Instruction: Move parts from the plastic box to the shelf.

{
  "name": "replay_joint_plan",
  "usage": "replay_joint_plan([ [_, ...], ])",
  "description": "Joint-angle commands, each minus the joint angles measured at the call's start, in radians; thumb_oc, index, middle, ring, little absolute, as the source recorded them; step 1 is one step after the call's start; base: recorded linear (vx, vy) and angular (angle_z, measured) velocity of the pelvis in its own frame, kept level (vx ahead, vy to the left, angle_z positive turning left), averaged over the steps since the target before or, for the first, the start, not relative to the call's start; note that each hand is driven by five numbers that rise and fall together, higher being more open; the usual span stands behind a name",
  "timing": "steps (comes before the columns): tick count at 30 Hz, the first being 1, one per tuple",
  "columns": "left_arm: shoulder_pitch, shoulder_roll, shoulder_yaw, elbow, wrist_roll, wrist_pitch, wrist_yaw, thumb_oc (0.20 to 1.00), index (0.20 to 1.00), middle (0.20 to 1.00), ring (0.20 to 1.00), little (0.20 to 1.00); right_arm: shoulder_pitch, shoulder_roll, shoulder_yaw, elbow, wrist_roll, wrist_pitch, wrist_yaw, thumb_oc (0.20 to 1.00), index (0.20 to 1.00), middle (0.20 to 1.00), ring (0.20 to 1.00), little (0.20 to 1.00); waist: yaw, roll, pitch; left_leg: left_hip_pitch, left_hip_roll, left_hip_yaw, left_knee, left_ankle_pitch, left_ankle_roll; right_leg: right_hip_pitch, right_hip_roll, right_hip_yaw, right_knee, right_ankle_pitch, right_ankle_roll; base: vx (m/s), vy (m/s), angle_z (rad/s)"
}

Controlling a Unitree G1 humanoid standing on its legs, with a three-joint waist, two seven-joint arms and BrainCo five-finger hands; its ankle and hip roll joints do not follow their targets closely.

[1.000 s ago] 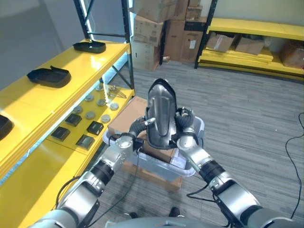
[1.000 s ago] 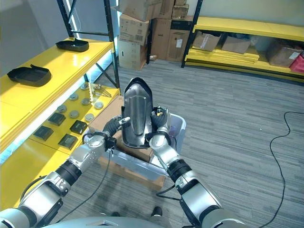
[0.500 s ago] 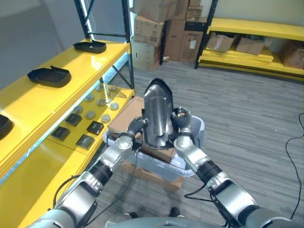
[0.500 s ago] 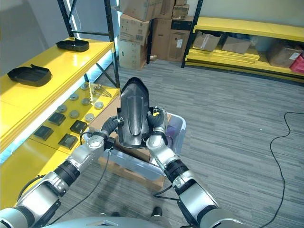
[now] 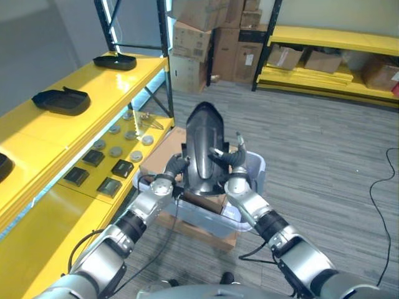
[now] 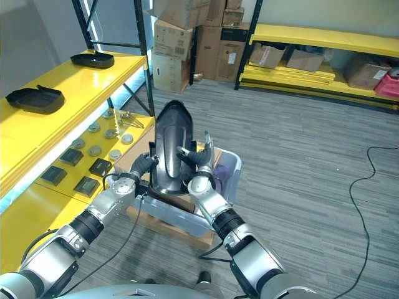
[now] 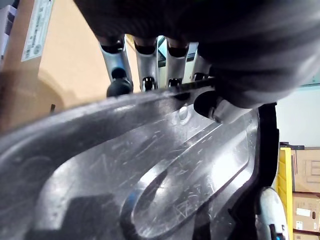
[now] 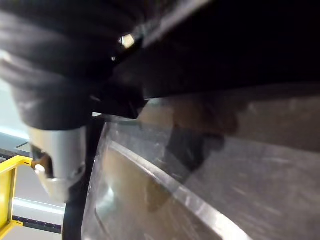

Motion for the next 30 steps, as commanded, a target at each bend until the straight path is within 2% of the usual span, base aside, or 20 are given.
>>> replay_joint_plan([
  [1, -0.126, -0.068, -0.030, -0.060, 0.023, -0.194, 0.066, 0.200, 0.200, 0.200, 0.200, 0.200, -0.131, 0.039, 0.021, -0.041, 0.148, -0.078, 0.097, 1.000, 1.000, 1.000, 1.000, 1.000, 0.030, 0.004, -0.040, -0.015, 0.035, -0.003, -0.002, -0.046, -0.028, 0.075, -0.056, 0.018, 0.034, -0.122, 0.115, 0.00, 0.000, 0.00],
  [5, -0.117, 0.046, 0.093, -0.174, -0.061, -0.229, 0.054, 0.200, 0.200, 0.200, 0.200, 0.200, -0.045, -0.012, -0.035, -0.115, 0.186, -0.085, 0.098, 1.000, 1.000, 1.000, 1.000, 1.000, 0.036, 0.005, -0.037, -0.015, 0.036, -0.001, -0.001, -0.046, -0.029, 0.079, -0.057, 0.013, 0.029, -0.119, 0.112, 0.00, 0.000, 0.00],
  [9, -0.085, 0.162, 0.224, -0.265, -0.117, -0.266, 0.035, 0.200, 0.200, 0.200, 0.200, 0.200, 0.053, -0.101, -0.155, -0.114, 0.139, -0.157, 0.105, 1.000, 1.000, 1.000, 1.000, 1.000, 0.034, 0.010, -0.041, -0.017, 0.039, 0.005, -0.006, -0.042, -0.029, 0.077, -0.055, 0.010, 0.025, -0.116, 0.110, 0.00, 0.000, 0.00],
  [13, -0.028, 0.261, 0.329, -0.320, -0.109, -0.280, 0.034, 0.200, 0.200, 0.200, 0.200, 0.200, 0.159, -0.183, -0.272, -0.200, 0.096, -0.168, 0.128, 1.000, 1.000, 1.000, 1.000, 1.000, 0.020, 0.013, -0.043, -0.021, 0.041, 0.011, -0.008, -0.040, -0.027, 0.069, -0.053, 0.015, 0.030, -0.121, 0.110, 0.00, 0.000, 0.00],
  [15, 0.052, 0.313, 0.422, -0.372, -0.064, -0.268, 0.042, 0.200, 0.200, 0.200, 0.200, 0.200, 0.254, -0.233, -0.367, -0.293, 0.070, -0.167, 0.172, 1.000, 1.000, 1.000, 1.000, 1.000, 0.009, 0.013, -0.042, -0.023, 0.039, 0.011, -0.012, -0.039, -0.023, 0.064, -0.051, 0.019, 0.032, -0.126, 0.111, -0.01, 0.011, -0.03],
  [19, 0.211, 0.354, 0.567, -0.450, 0.014, -0.260, 0.035, 0.200, 0.200, 0.200, 0.200, 0.200, 0.390, -0.270, -0.491, -0.416, 0.082, -0.146, 0.240, 1.000, 1.000, 1.000, 1.000, 1.000, 0.010, 0.011, -0.039, -0.021, 0.034, 0.006, -0.029, -0.037, -0.017, 0.064, -0.049, 0.011, 0.028, -0.130, 0.113, -0.02, 0.014, -0.21],
  [23, 0.357, 0.363, 0.699, -0.514, 0.059, -0.281, 0.022, 0.200, 0.200, 0.200, 0.200, 0.200, 0.466, -0.257, -0.567, -0.491, 0.091, -0.125, 0.272, 1.000, 1.000, 1.000, 1.000, 1.000, 0.026, 0.011, -0.035, -0.024, 0.025, -0.007, -0.046, -0.030, -0.013, 0.063, -0.054, 0.000, 0.029, -0.131, 0.117, -0.04, 0.012, -0.05],
  [25, 0.440, 0.366, 0.777, -0.561, 0.084, -0.286, 0.044, 0.200, 0.200, 0.200, 0.200, 0.200, 0.496, -0.236, -0.591, -0.527, 0.081, -0.113, 0.272, 1.000, 1.000, 1.000, 1.000, 1.000, 0.049, 0.012, -0.031, -0.034, 0.015, -0.031, -0.060, -0.022, -0.009, 0.061, -0.060, -0.011, 0.042, -0.140, 0.121, -0.07, 0.010, 0.01],
  [27, 0.483, 0.375, 0.824, -0.573, 0.060, -0.293, 0.054, 0.200, 0.200, 0.200, 0.200, 0.200, 0.517, -0.228, -0.601, -0.545, 0.103, -0.112, 0.263, 1.000, 1.000, 1.000, 1.000, 1.000, 0.058, 0.016, -0.026, -0.044, 0.008, -0.067, -0.072, -0.012, -0.003, 0.051, -0.057, -0.001, 0.075, -0.165, 0.117, -0.08, 0.004, 0.10],
  [30, 0.534, 0.377, 0.872, -0.561, 0.042, -0.320, 0.041, 0.200, 0.200, 0.200, 0.200, 0.200, 0.563, -0.229, -0.629, -0.557, 0.136, -0.129, 0.234, 1.000, 1.000, 1.000, 1.000, 1.000, 0.047, 0.017, -0.015, -0.070, -0.010, -0.182, -0.081, 0.007, 0.001, 0.016, 0.014, 0.085, 0.130, -0.221, 0.078, -0.10, -0.026, 0.61],
])
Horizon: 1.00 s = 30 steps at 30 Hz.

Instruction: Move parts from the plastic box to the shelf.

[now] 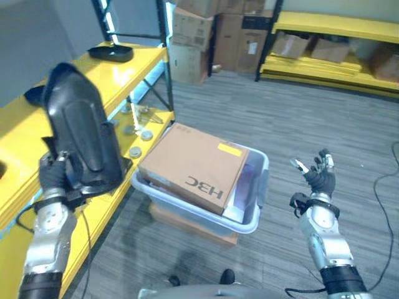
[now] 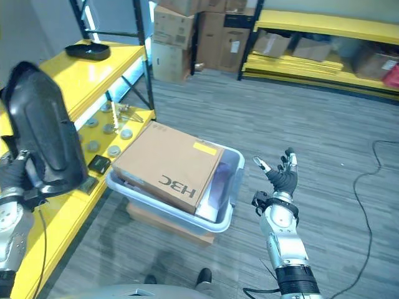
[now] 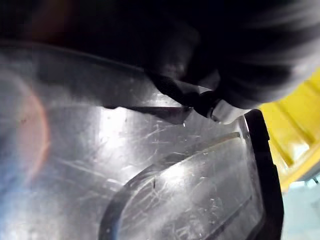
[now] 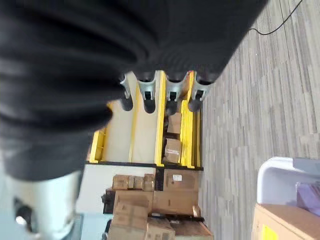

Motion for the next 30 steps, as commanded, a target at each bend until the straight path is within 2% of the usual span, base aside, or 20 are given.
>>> replay_joint_plan([
  [1, -0.057, 0.083, 0.057, -0.042, -0.011, -0.127, -0.009, 0.200, 0.200, 0.200, 0.200, 0.200, 0.012, -0.016, -0.052, -0.088, 0.030, -0.052, -0.021, 1.000, 1.000, 1.000, 1.000, 1.000, -0.014, -0.012, -0.044, -0.097, -0.019, -0.169, 0.016, 0.013, 0.003, -0.012, 0.021, 0.122, 0.172, -0.214, 0.050, -0.08, -0.030, 1.80],
  [3, -0.020, 0.082, 0.091, -0.052, -0.010, -0.141, -0.005, 0.200, 0.200, 0.200, 0.200, 0.200, 0.030, -0.023, -0.074, -0.093, 0.048, -0.056, -0.005, 1.000, 1.000, 1.000, 1.000, 1.000, -0.002, -0.017, -0.044, -0.115, -0.031, -0.211, 0.016, 0.028, -0.007, -0.019, 0.040, 0.125, 0.171, -0.216, 0.040, -0.12, -0.040, 2.24],
  [6, 0.039, 0.081, 0.134, -0.085, -0.064, -0.139, -0.002, 0.200, 0.200, 0.200, 0.200, 0.200, 0.000, -0.040, -0.055, -0.062, 0.049, -0.056, -0.004, 1.000, 1.000, 1.000, 1.000, 1.000, 0.049, -0.019, -0.037, -0.147, -0.038, -0.263, 0.013, 0.054, -0.020, -0.016, 0.054, 0.099, 0.162, -0.220, 0.024, -0.12, -0.040, 0.89],
  [7, 0.060, 0.072, 0.148, -0.088, -0.077, -0.139, -0.006, 0.200, 0.200, 0.200, 0.200, 0.200, -0.021, -0.044, -0.037, -0.051, 0.045, -0.057, -0.015, 1.000, 1.000, 1.000, 1.000, 1.000, 0.078, -0.020, -0.033, -0.165, -0.040, -0.279, 0.008, 0.070, -0.029, -0.010, 0.059, 0.077, 0.146, -0.216, 0.019, -0.11, -0.018, 0.65],
  [9, 0.070, 0.069, 0.154, -0.088, -0.083, -0.140, -0.007, 0.200, 0.200, 0.200, 0.200, 0.200, -0.032, -0.046, -0.027, -0.047, 0.044, -0.054, -0.018, 1.000, 1.000, 1.000, 1.000, 1.000, 0.089, -0.020, -0.032, -0.175, -0.038, -0.281, 0.007, 0.077, -0.034, -0.007, 0.060, 0.064, 0.140, -0.215, 0.018, -0.06, 0.009, 0.80],
  [11, 0.097, 0.047, 0.167, -0.101, -0.087, -0.138, -0.027, 0.200, 0.200, 0.200, 0.200, 0.200, -0.043, -0.049, -0.019, -0.043, 0.043, -0.052, -0.031, 1.000, 1.000, 1.000, 1.000, 1.000, 0.104, -0.021, -0.023, -0.204, -0.022, -0.232, 0.008, 0.091, -0.050, 0.011, 0.057, 0.012, 0.123, -0.212, 0.015, -0.05, 0.055, 0.61],
  [13, 0.105, 0.032, 0.168, -0.110, -0.091, -0.134, -0.049, 0.200, 0.200, 0.200, 0.200, 0.200, -0.033, -0.049, -0.027, -0.048, 0.049, -0.056, -0.044, 1.000, 1.000, 1.000, 1.000, 1.000, 0.102, -0.020, -0.013, -0.229, 0.000, -0.136, 0.013, 0.098, -0.062, 0.027, 0.048, -0.045, 0.118, -0.213, 0.017, -0.04, 0.079, 1.23],
  [15, 0.103, 0.021, 0.159, -0.113, -0.088, -0.130, -0.063, 0.200, 0.200, 0.200, 0.200, 0.200, -0.022, -0.043, -0.032, -0.063, 0.053, -0.058, -0.040, 1.000, 1.000, 1.000, 1.000, 1.000, 0.092, -0.017, 0.001, -0.259, 0.027, -0.011, 0.031, 0.107, -0.070, 0.040, 0.036, -0.111, 0.124, -0.214, 0.017, -0.03, 0.105, 1.32],
  [16, 0.102, 0.019, 0.155, -0.111, -0.089, -0.133, -0.057, 0.200, 0.200, 0.200, 0.200, 0.200, -0.021, -0.042, -0.031, -0.066, 0.053, -0.057, -0.026, 1.000, 1.000, 1.000, 1.000, 1.000, 0.088, -0.016, 0.004, -0.264, 0.032, 0.010, 0.037, 0.108, -0.070, 0.041, 0.033, -0.124, 0.126, -0.215, 0.017, 0.06, 0.146, 1.58],
  [17, 0.106, 0.014, 0.150, -0.117, -0.097, -0.139, -0.069, 0.200, 0.200, 0.200, 0.200, 0.200, -0.019, -0.033, -0.016, -0.079, 0.045, -0.061, -0.043, 1.000, 1.000, 1.000, 1.000, 1.000, 0.082, -0.018, 0.011, -0.264, 0.037, 0.068, 0.045, 0.094, -0.078, 0.050, 0.022, -0.143, 0.141, -0.231, 0.024, 0.11, 0.172, 1.52],
  [23, 0.146, 0.007, 0.164, -0.144, -0.133, -0.133, -0.079, 0.200, 0.200, 0.200, 0.200, 0.200, -0.055, -0.007, 0.030, -0.073, 0.049, -0.068, -0.044, 1.000, 1.000, 1.000, 1.000, 1.000, 0.119, -0.013, 0.021, -0.262, 0.000, 0.064, 0.085, 0.051, -0.051, 0.060, -0.003, -0.166, 0.173, -0.250, 0.027, 0.15, 0.153, 0.64],
  [25, 0.143, 0.012, 0.156, -0.148, -0.161, -0.134, -0.088, 0.200, 0.200, 0.200, 0.200, 0.200, -0.076, 0.002, 0.056, -0.071, 0.052, -0.065, -0.061, 1.000, 1.000, 1.000, 1.000, 1.000, 0.138, -0.013, 0.017, -0.246, -0.018, 0.045, 0.101, 0.019, -0.025, 0.061, -0.023, -0.172, 0.212, -0.271, 0.032, 0.21, 0.154, 0.24],
  [27, 0.134, 0.015, 0.150, -0.143, -0.173, -0.139, -0.094, 0.200, 0.200, 0.200, 0.200, 0.200, -0.085, 0.008, 0.069, -0.070, 0.044, -0.062, -0.074, 1.000, 1.000, 1.000, 1.000, 1.000, 0.143, -0.015, 0.014, -0.241, -0.026, 0.040, 0.108, 0.007, -0.014, 0.059, -0.033, -0.173, 0.244, -0.287, 0.036, 0.20, 0.148, 0.21],
  [28, 0.121, 0.020, 0.144, -0.138, -0.181, -0.142, -0.101, 0.200, 0.200, 0.200, 0.200, 0.200, -0.088, 0.014, 0.075, -0.072, 0.045, -0.060, -0.093, 1.000, 1.000, 1.000, 1.000, 1.000, 0.144, -0.017, 0.014, -0.238, -0.039, 0.041, 0.121, -0.008, 0.003, 0.051, -0.055, -0.169, 0.315, -0.297, 0.049, 0.22, 0.191, 0.27],
  [30, 0.096, 0.026, 0.130, -0.132, -0.173, -0.138, -0.106, 0.200, 0.200, 0.200, 0.200, 0.200, -0.077, 0.025, 0.071, -0.078, 0.049, -0.057, -0.105, 1.000, 1.000, 1.000, 1.000, 1.000, 0.130, -0.019, 0.019, -0.232, -0.061, 0.051, 0.144, -0.032, 0.038, 0.014, -0.105, -0.147, 0.485, -0.271, 0.082, 0.23, 0.245, 0.25],
])
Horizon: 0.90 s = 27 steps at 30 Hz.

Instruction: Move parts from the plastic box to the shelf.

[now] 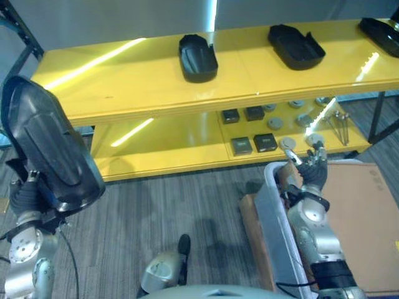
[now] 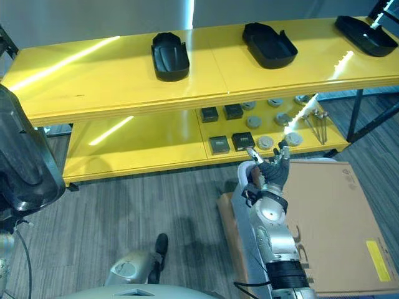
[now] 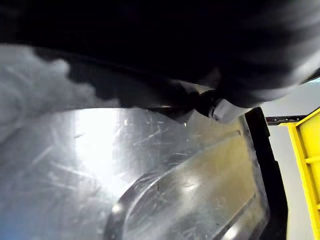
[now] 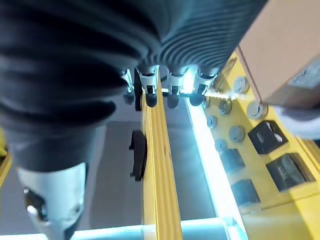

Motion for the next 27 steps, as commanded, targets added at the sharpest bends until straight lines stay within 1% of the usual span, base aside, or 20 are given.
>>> replay_joint_plan([
  [1, -0.032, 0.075, 0.025, -0.061, -0.005, -0.097, -0.009, 0.200, 0.200, 0.200, 0.200, 0.200, 0.012, -0.021, -0.009, -0.016, 0.012, -0.056, -0.034, 1.000, 1.000, 1.000, 1.000, 1.000, -0.033, 0.011, -0.071, -0.016, -0.005, -0.017, 0.018, -0.110, -0.008, -0.156, 0.046, 0.048, 0.278, 0.025, 0.014, 0.21, 0.257, 0.21],
  [2, -0.042, 0.075, 0.012, -0.059, -0.004, -0.096, 0.001, 0.200, 0.200, 0.200, 0.200, 0.200, 0.024, -0.013, -0.012, -0.019, 0.013, -0.060, -0.026, 1.000, 1.000, 1.000, 1.000, 1.000, -0.047, 0.012, -0.065, -0.013, -0.019, -0.017, 0.031, -0.127, 0.011, -0.192, 0.021, 0.075, 0.394, 0.053, 0.026, 0.19, 0.239, 0.32],
  [3, -0.051, 0.074, 0.001, -0.060, -0.008, -0.090, 0.015, 0.200, 0.200, 0.200, 0.200, 0.200, 0.041, -0.006, -0.015, -0.021, 0.005, -0.067, -0.012, 1.000, 1.000, 1.000, 1.000, 1.000, -0.065, 0.013, -0.056, -0.007, -0.037, -0.023, 0.044, -0.147, 0.031, -0.242, 0.004, 0.117, 0.518, 0.089, 0.038, 0.19, 0.211, 0.40],
  [4, -0.055, 0.073, -0.004, -0.061, -0.019, -0.081, 0.024, 0.200, 0.200, 0.200, 0.200, 0.200, 0.049, -0.003, -0.017, -0.022, 0.002, -0.069, -0.002, 1.000, 1.000, 1.000, 1.000, 1.000, -0.073, 0.011, -0.052, -0.006, -0.046, -0.023, 0.050, -0.155, 0.039, -0.266, -0.003, 0.136, 0.555, 0.103, 0.044, 0.14, 0.155, 0.55],
  [5, -0.055, 0.076, -0.007, -0.061, -0.027, -0.080, 0.034, 0.200, 0.200, 0.200, 0.200, 0.200, 0.054, -0.001, -0.020, -0.022, 0.001, -0.071, 0.012, 1.000, 1.000, 1.000, 1.000, 1.000, -0.092, 0.021, -0.043, 0.005, -0.048, -0.037, 0.054, -0.160, 0.049, -0.338, 0.013, 0.192, 0.642, 0.120, 0.041, 0.10, 0.066, 0.49],
  [6, -0.058, 0.079, -0.017, -0.058, -0.034, -0.078, 0.047, 0.200, 0.200, 0.200, 0.200, 0.200, 0.058, 0.000, -0.024, -0.016, 0.003, -0.074, 0.033, 1.000, 1.000, 1.000, 1.000, 1.000, -0.114, 0.029, -0.031, 0.015, -0.049, -0.055, 0.060, -0.164, 0.052, -0.406, 0.042, 0.242, 0.670, 0.125, 0.030, 0.02, -0.024, 0.25],
  [7, -0.066, 0.081, -0.028, -0.056, -0.031, -0.074, 0.053, 0.200, 0.200, 0.200, 0.200, 0.200, 0.059, -0.002, -0.029, -0.009, 0.010, -0.077, 0.046, 1.000, 1.000, 1.000, 1.000, 1.000, -0.128, 0.034, -0.023, 0.012, -0.041, -0.062, 0.063, -0.146, 0.051, -0.442, 0.069, 0.251, 0.622, 0.145, 0.004, 0.05, -0.092, 0.00],
  [8, -0.071, 0.081, -0.035, -0.055, -0.026, -0.070, 0.056, 0.200, 0.200, 0.200, 0.200, 0.200, 0.059, -0.004, -0.034, -0.006, 0.014, -0.078, 0.053, 1.000, 1.000, 1.000, 1.000, 1.000, -0.136, 0.033, -0.019, 0.018, -0.041, -0.074, 0.064, -0.147, 0.047, -0.449, 0.086, 0.264, 0.581, 0.151, 0.002, 0.09, -0.151, 0.11],
  [9, -0.078, 0.079, -0.045, -0.053, -0.020, -0.066, 0.059, 0.200, 0.200, 0.200, 0.200, 0.200, 0.060, -0.005, -0.043, 0.001, 0.024, -0.077, 0.069, 1.000, 1.000, 1.000, 1.000, 1.000, -0.149, 0.030, -0.012, 0.031, -0.039, -0.094, 0.065, -0.148, 0.039, -0.449, 0.111, 0.280, 0.513, 0.155, -0.002, 0.20, -0.223, 0.56],
  [10, -0.089, 0.073, -0.060, -0.051, -0.010, -0.064, 0.063, 0.200, 0.200, 0.200, 0.200, 0.200, 0.063, -0.010, -0.054, 0.012, 0.033, -0.085, 0.085, 1.000, 1.000, 1.000, 1.000, 1.000, -0.168, 0.011, -0.004, 0.044, -0.045, -0.118, 0.068, -0.156, 0.024, -0.441, 0.143, 0.309, 0.300, 0.157, -0.003, 0.33, -0.390, 0.82],
  [11, -0.098, 0.051, -0.087, -0.054, 0.007, -0.064, 0.071, 0.200, 0.200, 0.200, 0.200, 0.200, 0.078, -0.030, -0.089, 0.012, 0.076, -0.079, 0.122, 1.000, 1.000, 1.000, 1.000, 1.000, -0.205, -0.015, 0.001, 0.067, -0.053, -0.165, 0.070, -0.176, 0.010, -0.415, 0.194, 0.367, 0.034, 0.197, 0.008, 0.30, -0.357, 0.86],
  [13, -0.095, 0.042, -0.095, -0.058, 0.010, -0.065, 0.066, 0.200, 0.200, 0.200, 0.200, 0.200, 0.090, -0.039, -0.096, 0.004, 0.092, -0.074, 0.123, 1.000, 1.000, 1.000, 1.000, 1.000, -0.216, -0.016, 0.001, 0.073, -0.053, -0.180, 0.070, -0.180, 0.008, -0.403, 0.209, 0.385, 0.011, 0.202, 0.008, 0.21, -0.189, 1.02],
  [14, -0.084, 0.032, -0.104, -0.070, 0.012, -0.064, 0.083, 0.200, 0.200, 0.200, 0.200, 0.200, 0.086, -0.035, -0.104, 0.005, 0.094, -0.057, 0.150, 1.000, 1.000, 1.000, 1.000, 1.000, -0.215, -0.026, -0.003, 0.087, -0.043, -0.167, 0.072, -0.186, 0.005, -0.398, 0.202, 0.366, 0.000, 0.227, 0.011, 0.23, -0.169, 1.33],
  [16, -0.069, 0.018, -0.121, -0.073, 0.014, -0.070, 0.084, 0.200, 0.200, 0.200, 0.200, 0.200, 0.087, -0.051, -0.108, 0.018, 0.106, -0.053, 0.157, 1.000, 1.000, 1.000, 1.000, 1.000, -0.208, -0.036, -0.022, 0.087, -0.026, -0.155, 0.064, -0.167, -0.028, -0.314, 0.216, 0.344, -0.114, 0.201, -0.013, 0.26, -0.197, 0.58],
  [18, -0.059, 0.007, -0.128, -0.079, -0.010, -0.065, 0.080, 0.200, 0.200, 0.200, 0.200, 0.200, 0.080, -0.056, -0.108, 0.042, 0.114, -0.058, 0.169, 1.000, 1.000, 1.000, 1.000, 1.000, -0.201, -0.044, -0.037, 0.082, -0.014, -0.138, 0.069, -0.165, -0.042, -0.267, 0.222, 0.325, -0.171, 0.198, -0.027, 0.19, -0.137, -0.17],
  [21, -0.054, -0.003, -0.133, -0.089, -0.019, -0.045, 0.079, 0.200, 0.200, 0.200, 0.200, 0.200, 0.073, -0.065, -0.104, 0.050, 0.104, -0.057, 0.165, 1.000, 1.000, 1.000, 1.000, 1.000, -0.197, -0.051, -0.053, 0.066, 0.002, -0.119, 0.083, -0.165, -0.060, -0.233, 0.226, 0.306, -0.215, 0.194, -0.039, 0.17, -0.138, 0.07],
  [22, -0.055, -0.006, -0.136, -0.089, -0.028, -0.035, 0.079, 0.200, 0.200, 0.200, 0.200, 0.200, 0.071, -0.070, -0.100, 0.050, 0.109, -0.051, 0.161, 1.000, 1.000, 1.000, 1.000, 1.000, -0.196, -0.054, -0.055, 0.058, 0.008, -0.112, 0.101, -0.168, -0.067, -0.224, 0.226, 0.300, -0.222, 0.190, -0.043, 0.11, -0.091, 0.21],
  [25, -0.047, -0.012, -0.136, -0.090, -0.025, -0.028, 0.073, 0.200, 0.200, 0.200, 0.200, 0.200, 0.073, -0.078, -0.102, 0.041, 0.107, -0.038, 0.160, 1.000, 1.000, 1.000, 1.000, 1.000, -0.195, -0.063, -0.058, 0.039, 0.021, -0.094, 0.159, -0.190, -0.074, -0.212, 0.223, 0.290, -0.228, 0.180, -0.052, 0.13, -0.110, 0.24],
  [26, -0.045, -0.014, -0.136, -0.091, -0.028, -0.022, 0.067, 0.200, 0.200, 0.200, 0.200, 0.200, 0.073, -0.080, -0.102, 0.045, 0.103, -0.038, 0.156, 1.000, 1.000, 1.000, 1.000, 1.000, -0.196, -0.066, -0.052, 0.008, 0.039, -0.068, 0.241, -0.181, -0.081, -0.208, 0.222, 0.278, -0.224, 0.169, -0.065, 0.08, -0.087, 0.13],
  [27, -0.046, -0.014, -0.138, -0.089, -0.030, -0.020, 0.065, 0.200, 0.200, 0.200, 0.200, 0.200, 0.074, -0.080, -0.103, 0.047, 0.104, -0.039, 0.153, 1.000, 1.000, 1.000, 1.000, 1.000, -0.197, -0.066, -0.048, -0.008, 0.045, -0.060, 0.275, -0.171, -0.084, -0.203, 0.222, 0.273, -0.223, 0.166, -0.070, 0.08, -0.125, 0.19],
])
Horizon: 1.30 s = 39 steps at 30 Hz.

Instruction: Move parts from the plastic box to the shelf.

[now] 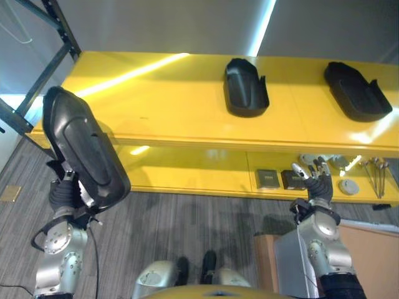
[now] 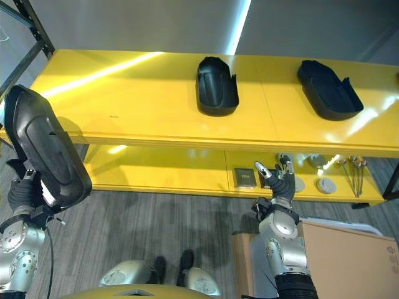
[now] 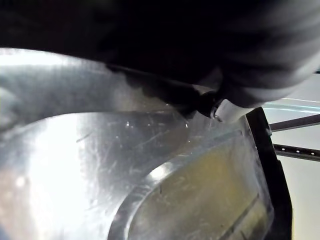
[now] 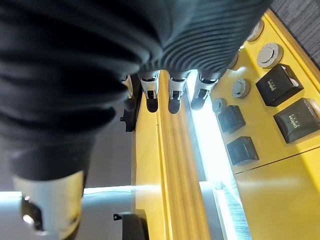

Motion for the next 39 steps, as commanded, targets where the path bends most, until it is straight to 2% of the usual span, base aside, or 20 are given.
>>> replay_joint_plan([
  [1, -0.047, 0.051, 0.028, -0.080, -0.011, -0.041, -0.028, 0.200, 0.200, 0.200, 0.200, 0.200, -0.019, -0.044, -0.008, -0.003, 0.012, -0.046, -0.011, 1.000, 1.000, 1.000, 1.000, 1.000, -0.016, -0.010, -0.032, -0.075, 0.027, 0.034, 0.154, 0.003, -0.021, 0.011, 0.000, -0.006, -0.067, 0.013, 0.099, 0.03, -0.088, 0.08],
  [2, -0.050, 0.050, 0.028, -0.079, -0.010, -0.039, -0.035, 0.200, 0.200, 0.200, 0.200, 0.200, -0.017, -0.039, -0.008, 0.002, 0.014, -0.053, -0.014, 1.000, 1.000, 1.000, 1.000, 1.000, -0.021, -0.008, -0.029, -0.089, 0.048, 0.050, 0.175, 0.004, -0.023, 0.009, 0.001, -0.014, -0.059, 0.008, 0.094, 0.04, -0.078, 0.17],
  [4, -0.060, 0.046, 0.021, -0.070, -0.015, -0.034, -0.058, 0.200, 0.200, 0.200, 0.200, 0.200, 0.006, -0.020, -0.013, -0.001, 0.005, -0.066, -0.017, 1.000, 1.000, 1.000, 1.000, 1.000, -0.050, 0.004, -0.027, -0.067, 0.149, 0.134, 0.119, 0.036, -0.044, 0.002, -0.004, -0.054, -0.033, -0.012, 0.089, 0.10, 0.008, 0.52],
  [6, -0.065, 0.047, 0.012, -0.069, -0.012, -0.040, -0.057, 0.200, 0.200, 0.200, 0.200, 0.200, 0.017, -0.016, -0.018, -0.006, -0.001, -0.068, -0.010, 1.000, 1.000, 1.000, 1.000, 1.000, -0.063, 0.016, -0.031, -0.033, 0.186, 0.142, 0.052, 0.040, -0.061, 0.009, -0.006, -0.057, -0.022, -0.031, 0.098, 0.12, 0.123, 0.50],
  [7, -0.065, 0.048, 0.007, -0.071, -0.016, -0.047, -0.057, 0.200, 0.200, 0.200, 0.200, 0.200, 0.027, -0.019, -0.022, -0.011, -0.004, -0.072, -0.004, 1.000, 1.000, 1.000, 1.000, 1.000, -0.069, 0.019, -0.028, -0.018, 0.201, 0.149, -0.009, 0.087, -0.063, 0.004, -0.014, -0.063, -0.015, -0.027, 0.093, 0.07, 0.200, 0.27],
  [11, -0.061, 0.052, 0.007, -0.081, -0.023, -0.050, -0.072, 0.200, 0.200, 0.200, 0.200, 0.200, 0.037, -0.038, -0.037, -0.019, 0.006, -0.084, 0.000, 1.000, 1.000, 1.000, 1.000, 1.000, -0.077, 0.042, -0.030, 0.003, 0.253, 0.112, -0.175, 0.187, -0.100, 0.011, -0.031, -0.053, 0.004, -0.048, 0.099, 0.09, 0.265, 0.23],
  [12, -0.060, 0.053, 0.008, -0.084, -0.021, -0.047, -0.078, 0.200, 0.200, 0.200, 0.200, 0.200, 0.039, -0.044, -0.040, -0.026, 0.006, -0.083, -0.001, 1.000, 1.000, 1.000, 1.000, 1.000, -0.079, 0.052, -0.026, -0.004, 0.279, 0.107, -0.202, 0.236, -0.112, 0.013, -0.038, -0.051, 0.023, -0.062, 0.098, 0.09, 0.285, 0.02],
  [14, -0.050, 0.055, 0.012, -0.098, -0.016, -0.045, -0.093, 0.200, 0.200, 0.200, 0.200, 0.200, 0.045, -0.055, -0.038, -0.044, 0.015, -0.073, -0.009, 1.000, 1.000, 1.000, 1.000, 1.000, -0.077, 0.070, -0.014, -0.014, 0.294, 0.073, -0.218, 0.248, -0.112, 0.009, -0.069, -0.040, 0.077, -0.084, 0.107, 0.14, 0.496, -0.04],
  [15, -0.050, 0.065, 0.011, -0.087, -0.018, -0.052, -0.103, 0.200, 0.200, 0.200, 0.200, 0.200, 0.036, -0.061, -0.031, -0.040, 0.022, -0.073, -0.024, 1.000, 1.000, 1.000, 1.000, 1.000, -0.079, 0.070, -0.016, 0.005, 0.285, 0.075, -0.211, 0.198, -0.102, -0.002, -0.087, -0.031, 0.088, -0.087, 0.112, 0.13, 0.737, -0.51],
  [16, -0.066, 0.065, -0.002, -0.073, -0.005, -0.060, -0.099, 0.200, 0.200, 0.200, 0.200, 0.200, 0.024, -0.050, -0.024, -0.022, 0.040, -0.083, -0.035, 1.000, 1.000, 1.000, 1.000, 1.000, -0.073, 0.075, -0.008, 0.008, 0.256, 0.063, -0.180, 0.148, -0.092, -0.028, -0.132, -0.026, 0.122, -0.078, 0.133, 0.07, 0.564, -0.42],
  [20, -0.066, 0.076, 0.000, -0.081, 0.008, -0.053, -0.128, 0.200, 0.200, 0.200, 0.200, 0.200, 0.045, -0.018, -0.029, -0.027, 0.027, -0.098, -0.031, 1.000, 1.000, 1.000, 1.000, 1.000, -0.067, 0.073, 0.013, -0.007, 0.199, 0.058, -0.084, 0.077, -0.067, -0.022, -0.195, -0.003, 0.141, -0.052, 0.170, 0.07, 0.459, -0.18],
  [21, -0.064, 0.093, 0.006, -0.092, 0.034, -0.042, -0.127, 0.200, 0.200, 0.200, 0.200, 0.200, 0.055, -0.004, -0.029, -0.029, 0.009, -0.110, -0.028, 1.000, 1.000, 1.000, 1.000, 1.000, -0.065, 0.075, 0.017, -0.003, 0.162, 0.066, -0.074, 0.049, -0.045, -0.014, -0.233, 0.006, 0.136, -0.035, 0.192, 0.08, 0.461, 0.03],
  [24, -0.053, 0.113, 0.015, -0.099, 0.015, -0.021, -0.139, 0.200, 0.200, 0.200, 0.200, 0.200, 0.055, 0.016, -0.024, -0.038, 0.000, -0.107, -0.020, 1.000, 1.000, 1.000, 1.000, 1.000, -0.053, 0.075, 0.020, 0.017, 0.101, 0.076, -0.089, 0.025, -0.011, -0.022, -0.285, 0.007, 0.147, 0.027, 0.208, 0.07, 0.392, -0.13],
  [26, -0.050, 0.118, 0.018, -0.098, 0.022, -0.021, -0.146, 0.200, 0.200, 0.200, 0.200, 0.200, 0.057, 0.020, -0.020, -0.044, -0.008, -0.103, -0.021, 1.000, 1.000, 1.000, 1.000, 1.000, -0.048, 0.075, 0.020, 0.024, 0.088, 0.087, -0.099, 0.022, -0.001, -0.028, -0.293, 0.002, 0.157, 0.038, 0.211, 0.03, 0.230, -0.22],
  [27, -0.048, 0.133, 0.025, -0.096, 0.040, -0.020, -0.151, 0.200, 0.200, 0.200, 0.200, 0.200, 0.063, 0.020, -0.012, -0.069, -0.004, -0.082, -0.021, 1.000, 1.000, 1.000, 1.000, 1.000, -0.044, 0.079, 0.015, 0.042, 0.064, 0.097, -0.142, 0.025, 0.017, -0.032, -0.271, -0.009, 0.188, 0.020, 0.208, 0.03, 0.237, -0.18],
  [29, -0.063, 0.148, 0.023, -0.085, 0.035, -0.016, -0.153, 0.200, 0.200, 0.200, 0.200, 0.200, 0.076, 0.022, 0.001, -0.085, -0.018, -0.075, -0.022, 1.000, 1.000, 1.000, 1.000, 1.000, -0.054, 0.077, 0.006, 0.051, 0.049, 0.099, -0.182, 0.033, 0.029, -0.069, -0.204, -0.001, 0.210, 0.013, 0.206, 0.01, 0.187, -0.35],
  [31, -0.077, 0.149, 0.013, -0.080, 0.034, -0.024, -0.141, 0.200, 0.200, 0.200, 0.200, 0.200, 0.075, 0.025, 0.007, -0.085, -0.018, -0.074, -0.014, 1.000, 1.000, 1.000, 1.000, 1.000, -0.063, 0.069, 0.006, 0.062, 0.040, 0.106, -0.204, 0.035, 0.032, -0.091, -0.168, 0.000, 0.184, 0.023, 0.209, -0.02, 0.026, -0.19],
  [32, -0.091, 0.144, 0.001, -0.079, 0.036, -0.033, -0.133, 0.200, 0.200, 0.200, 0.200, 0.200, 0.073, 0.023, 0.007, -0.081, -0.027, -0.081, -0.004, 1.000, 1.000, 1.000, 1.000, 1.000, -0.068, 0.061, 0.008, 0.066, 0.031, 0.111, -0.216, 0.034, 0.031, -0.103, -0.146, -0.003, 0.124, 0.041, 0.212, -0.02, -0.045, -0.03],
  [36, -0.100, 0.114, -0.035, -0.100, 0.053, -0.021, -0.142, 0.200, 0.200, 0.200, 0.200, 0.200, 0.065, 0.007, -0.003, -0.067, -0.001, -0.089, -0.013, 1.000, 1.000, 1.000, 1.000, 1.000, -0.071, 0.047, -0.001, 0.071, 0.028, 0.100, -0.235, 0.043, 0.033, -0.084, -0.110, 0.020, 0.040, 0.055, 0.206, 0.01, -0.106, -0.08],
  [39, -0.098, 0.105, -0.061, -0.099, 0.071, -0.022, -0.172, 0.200, 0.200, 0.200, 0.200, 0.200, 0.050, -0.002, -0.005, -0.052, 0.009, -0.094, -0.005, 1.000, 1.000, 1.000, 1.000, 1.000, -0.064, 0.038, -0.021, 0.069, 0.041, 0.108, -0.241, 0.049, 0.021, -0.061, -0.101, 0.002, -0.004, 0.059, 0.201, 0.03, -0.125, 0.02],
])
